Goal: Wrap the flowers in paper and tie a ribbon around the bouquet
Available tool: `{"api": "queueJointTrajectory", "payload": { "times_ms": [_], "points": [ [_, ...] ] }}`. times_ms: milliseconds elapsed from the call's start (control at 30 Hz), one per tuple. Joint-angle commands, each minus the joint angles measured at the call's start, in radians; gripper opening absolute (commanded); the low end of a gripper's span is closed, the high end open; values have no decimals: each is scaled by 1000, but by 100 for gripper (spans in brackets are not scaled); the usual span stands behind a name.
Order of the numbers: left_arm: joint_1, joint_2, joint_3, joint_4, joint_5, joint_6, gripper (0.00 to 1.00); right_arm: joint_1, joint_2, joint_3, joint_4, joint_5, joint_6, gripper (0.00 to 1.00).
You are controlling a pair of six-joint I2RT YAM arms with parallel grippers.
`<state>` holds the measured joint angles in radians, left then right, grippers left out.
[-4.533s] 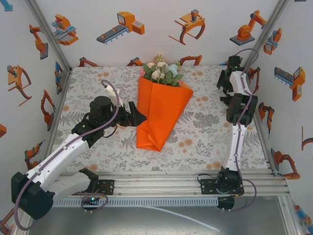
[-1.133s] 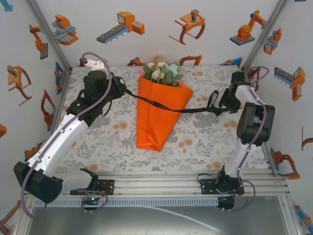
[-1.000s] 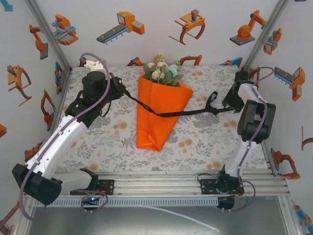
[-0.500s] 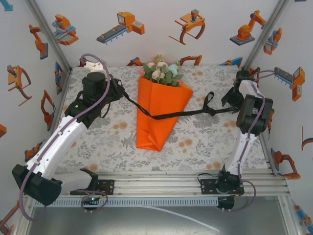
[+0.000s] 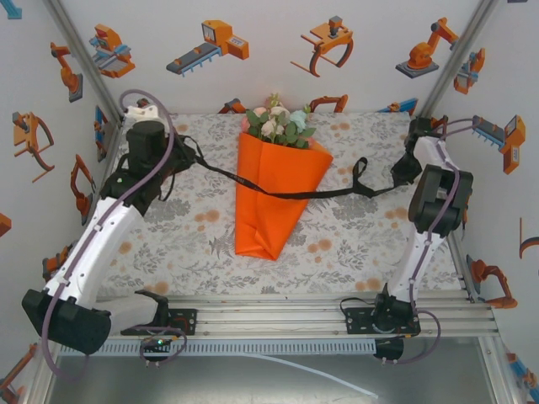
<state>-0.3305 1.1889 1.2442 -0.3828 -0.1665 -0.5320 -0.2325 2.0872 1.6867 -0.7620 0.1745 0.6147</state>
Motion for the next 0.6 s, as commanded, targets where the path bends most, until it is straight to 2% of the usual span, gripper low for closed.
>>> {"api": "queueJointTrajectory", "payload": {
  "times_ms": [0, 200, 367, 500, 567],
  "points": [
    [138, -27, 68, -104, 20, 27, 3, -20, -294, -13, 25, 250, 37, 0],
    [435, 16, 87, -212, 24, 21, 3, -51, -542, -51, 27, 479, 95, 0],
    [596, 64, 48, -228, -40, 17, 4, -51, -644, -68, 20, 690, 59, 0],
    [673, 116, 25, -206, -91, 17, 15, -67, -680, -86, -34, 880, 85, 0],
    [696, 133, 25, -196, -83, 16, 25, -99, -697, -107, -34, 854, 90, 0]
  ]
}}
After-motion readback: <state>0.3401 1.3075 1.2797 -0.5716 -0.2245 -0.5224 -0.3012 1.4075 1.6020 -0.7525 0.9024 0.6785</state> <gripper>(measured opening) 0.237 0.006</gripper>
